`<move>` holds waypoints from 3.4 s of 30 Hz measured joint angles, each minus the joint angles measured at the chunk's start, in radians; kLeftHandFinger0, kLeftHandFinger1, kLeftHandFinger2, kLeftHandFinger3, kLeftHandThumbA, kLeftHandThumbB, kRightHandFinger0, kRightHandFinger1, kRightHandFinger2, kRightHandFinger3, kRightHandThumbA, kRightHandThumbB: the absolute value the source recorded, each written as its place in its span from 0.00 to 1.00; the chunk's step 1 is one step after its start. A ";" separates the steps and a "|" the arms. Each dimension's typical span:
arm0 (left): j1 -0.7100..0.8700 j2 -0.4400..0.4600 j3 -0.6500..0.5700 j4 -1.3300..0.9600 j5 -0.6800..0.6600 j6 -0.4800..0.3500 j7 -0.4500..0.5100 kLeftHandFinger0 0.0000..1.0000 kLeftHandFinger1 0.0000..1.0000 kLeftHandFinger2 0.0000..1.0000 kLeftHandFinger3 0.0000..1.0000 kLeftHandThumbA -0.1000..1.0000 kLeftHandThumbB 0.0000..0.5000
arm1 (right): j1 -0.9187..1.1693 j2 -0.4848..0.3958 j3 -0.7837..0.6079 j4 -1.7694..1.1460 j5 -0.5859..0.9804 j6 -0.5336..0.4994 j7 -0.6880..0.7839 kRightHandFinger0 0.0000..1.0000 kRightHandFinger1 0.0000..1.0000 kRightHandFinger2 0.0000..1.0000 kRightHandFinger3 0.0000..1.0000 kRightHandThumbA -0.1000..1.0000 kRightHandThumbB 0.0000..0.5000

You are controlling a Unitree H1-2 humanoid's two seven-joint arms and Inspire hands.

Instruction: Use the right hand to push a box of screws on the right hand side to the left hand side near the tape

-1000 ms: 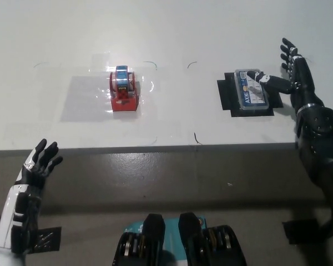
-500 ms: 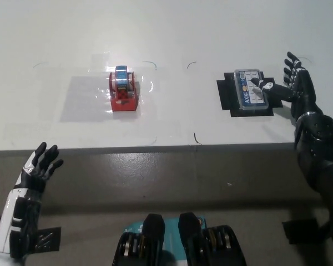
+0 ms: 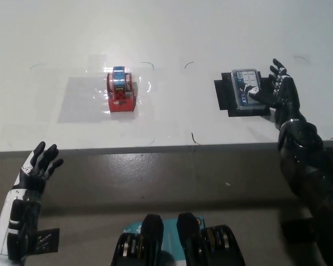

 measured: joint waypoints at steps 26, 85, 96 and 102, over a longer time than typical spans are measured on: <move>0.034 0.000 -0.004 -0.048 -0.019 0.004 0.000 1.00 1.00 1.00 1.00 1.00 0.21 | -0.009 0.088 0.004 -0.004 0.029 -0.011 0.002 1.00 1.00 1.00 1.00 1.00 0.36; -0.024 -0.002 -0.004 -0.074 -0.019 0.032 0.000 1.00 1.00 1.00 1.00 1.00 0.18 | -0.132 0.374 -0.406 -0.004 0.392 0.040 0.049 1.00 1.00 1.00 1.00 1.00 0.25; -0.029 0.000 -0.001 -0.074 -0.021 0.035 0.000 1.00 1.00 1.00 1.00 1.00 0.18 | -0.136 0.365 -0.276 -0.061 0.338 -0.024 -0.033 1.00 1.00 1.00 1.00 1.00 0.31; -0.028 0.000 -0.001 -0.071 -0.022 0.035 0.000 1.00 1.00 1.00 1.00 1.00 0.20 | -0.090 0.340 -0.171 -0.299 0.236 -0.028 -0.103 1.00 1.00 1.00 1.00 1.00 0.36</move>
